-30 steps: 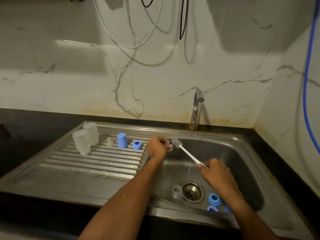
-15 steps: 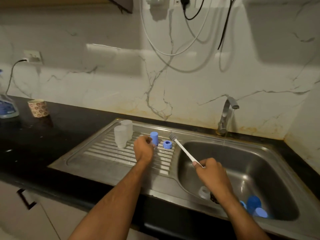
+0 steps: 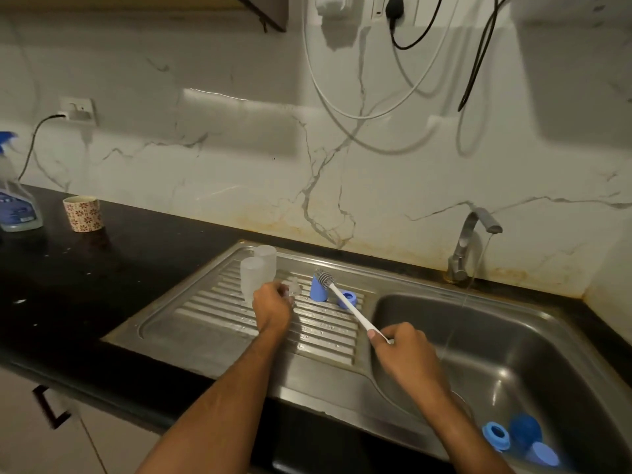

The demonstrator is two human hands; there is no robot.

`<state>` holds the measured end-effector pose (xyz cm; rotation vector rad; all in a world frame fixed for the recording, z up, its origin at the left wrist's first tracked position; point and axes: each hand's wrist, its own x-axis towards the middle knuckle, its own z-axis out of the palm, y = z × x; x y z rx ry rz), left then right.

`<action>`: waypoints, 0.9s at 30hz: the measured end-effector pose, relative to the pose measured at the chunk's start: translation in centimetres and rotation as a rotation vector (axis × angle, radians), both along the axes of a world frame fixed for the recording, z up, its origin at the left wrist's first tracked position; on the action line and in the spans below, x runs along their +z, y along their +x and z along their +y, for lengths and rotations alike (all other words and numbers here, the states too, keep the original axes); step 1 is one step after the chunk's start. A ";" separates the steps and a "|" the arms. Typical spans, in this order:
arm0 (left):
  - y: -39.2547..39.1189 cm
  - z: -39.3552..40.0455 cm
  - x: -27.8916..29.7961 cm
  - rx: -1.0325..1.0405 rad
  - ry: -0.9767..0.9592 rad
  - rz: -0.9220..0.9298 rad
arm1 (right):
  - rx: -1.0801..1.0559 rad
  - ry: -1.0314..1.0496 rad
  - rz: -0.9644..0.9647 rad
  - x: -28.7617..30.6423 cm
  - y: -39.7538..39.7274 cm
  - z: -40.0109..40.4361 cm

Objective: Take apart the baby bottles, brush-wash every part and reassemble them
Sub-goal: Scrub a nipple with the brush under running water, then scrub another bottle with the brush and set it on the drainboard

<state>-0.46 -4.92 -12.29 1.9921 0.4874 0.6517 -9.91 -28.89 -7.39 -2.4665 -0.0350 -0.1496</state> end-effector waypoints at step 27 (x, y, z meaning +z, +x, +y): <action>0.5 0.5 0.6 0.003 0.017 -0.018 | 0.002 -0.013 0.005 0.4 -0.3 0.3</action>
